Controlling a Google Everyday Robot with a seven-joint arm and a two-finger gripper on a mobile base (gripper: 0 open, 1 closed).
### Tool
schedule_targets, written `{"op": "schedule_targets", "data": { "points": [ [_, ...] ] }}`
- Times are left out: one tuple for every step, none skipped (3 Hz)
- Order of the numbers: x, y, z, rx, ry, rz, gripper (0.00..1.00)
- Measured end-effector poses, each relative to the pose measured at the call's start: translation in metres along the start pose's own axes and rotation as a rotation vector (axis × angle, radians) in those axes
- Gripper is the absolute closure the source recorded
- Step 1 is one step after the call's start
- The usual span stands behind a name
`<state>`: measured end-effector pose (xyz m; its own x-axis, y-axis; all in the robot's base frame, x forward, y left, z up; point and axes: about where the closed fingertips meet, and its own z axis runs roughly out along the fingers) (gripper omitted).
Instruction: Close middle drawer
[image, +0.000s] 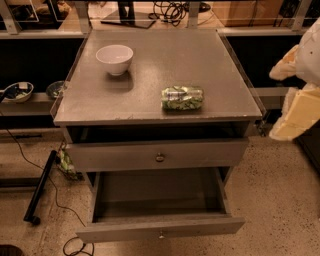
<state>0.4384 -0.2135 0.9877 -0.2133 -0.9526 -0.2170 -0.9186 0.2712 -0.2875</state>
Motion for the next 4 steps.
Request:
{"op": "schedule_targets", "data": {
  "points": [
    [0.0,0.0,0.0,0.0,0.0,0.0,0.47],
    [0.0,0.0,0.0,0.001,0.0,0.0,0.7],
    [0.0,0.0,0.0,0.001,0.0,0.0,0.93],
    [0.002,0.003,0.015,0.002,0.0,0.016,1.0]
  ]
}}
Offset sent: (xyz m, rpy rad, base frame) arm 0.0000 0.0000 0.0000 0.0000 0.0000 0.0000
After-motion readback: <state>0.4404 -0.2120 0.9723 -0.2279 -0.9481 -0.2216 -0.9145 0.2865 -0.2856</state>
